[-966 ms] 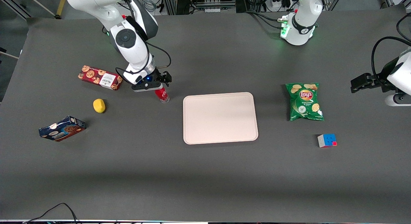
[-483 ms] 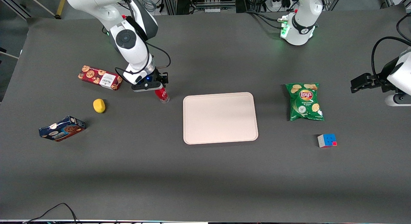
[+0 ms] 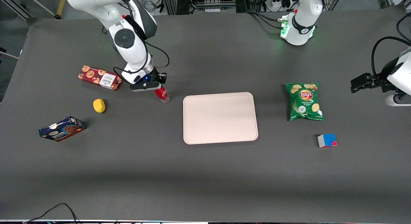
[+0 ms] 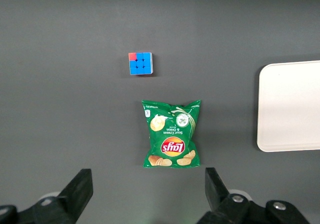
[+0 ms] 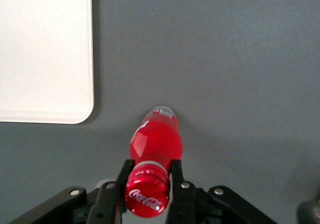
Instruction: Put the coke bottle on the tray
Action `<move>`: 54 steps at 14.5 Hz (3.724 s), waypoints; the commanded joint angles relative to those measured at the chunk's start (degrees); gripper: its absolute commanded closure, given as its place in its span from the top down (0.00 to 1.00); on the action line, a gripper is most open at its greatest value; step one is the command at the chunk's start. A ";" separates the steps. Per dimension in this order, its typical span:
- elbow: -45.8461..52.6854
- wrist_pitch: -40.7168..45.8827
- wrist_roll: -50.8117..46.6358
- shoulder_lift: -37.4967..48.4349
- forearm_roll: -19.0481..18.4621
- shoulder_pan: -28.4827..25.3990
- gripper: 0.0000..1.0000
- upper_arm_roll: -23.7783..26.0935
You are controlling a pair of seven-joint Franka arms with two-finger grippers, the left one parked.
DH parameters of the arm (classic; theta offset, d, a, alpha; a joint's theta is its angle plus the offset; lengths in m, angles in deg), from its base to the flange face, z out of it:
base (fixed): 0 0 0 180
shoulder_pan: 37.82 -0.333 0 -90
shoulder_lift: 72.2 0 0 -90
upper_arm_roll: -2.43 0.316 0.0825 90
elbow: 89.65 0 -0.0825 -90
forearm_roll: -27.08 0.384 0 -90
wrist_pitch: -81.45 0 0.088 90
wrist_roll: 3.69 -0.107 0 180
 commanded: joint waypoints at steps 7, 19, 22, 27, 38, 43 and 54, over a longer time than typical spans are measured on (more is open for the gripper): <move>29.90 32.64 1.37 2.30 0.43 0.54 0.00 -3.69; 69.84 40.59 -15.66 -31.18 -9.49 -8.50 0.00 -2.73; 69.76 35.75 -19.45 -35.58 -12.05 -9.91 0.00 -2.38; 68.80 30.21 -25.26 -40.69 -16.71 -11.85 0.00 -1.76; 63.43 23.70 -27.55 -43.95 -17.15 -11.85 0.30 -1.76; 63.43 23.26 -27.72 -43.86 -17.94 -11.85 1.00 -1.76; 48.96 26.51 -3.59 -17.71 -7.94 3.07 1.00 -1.84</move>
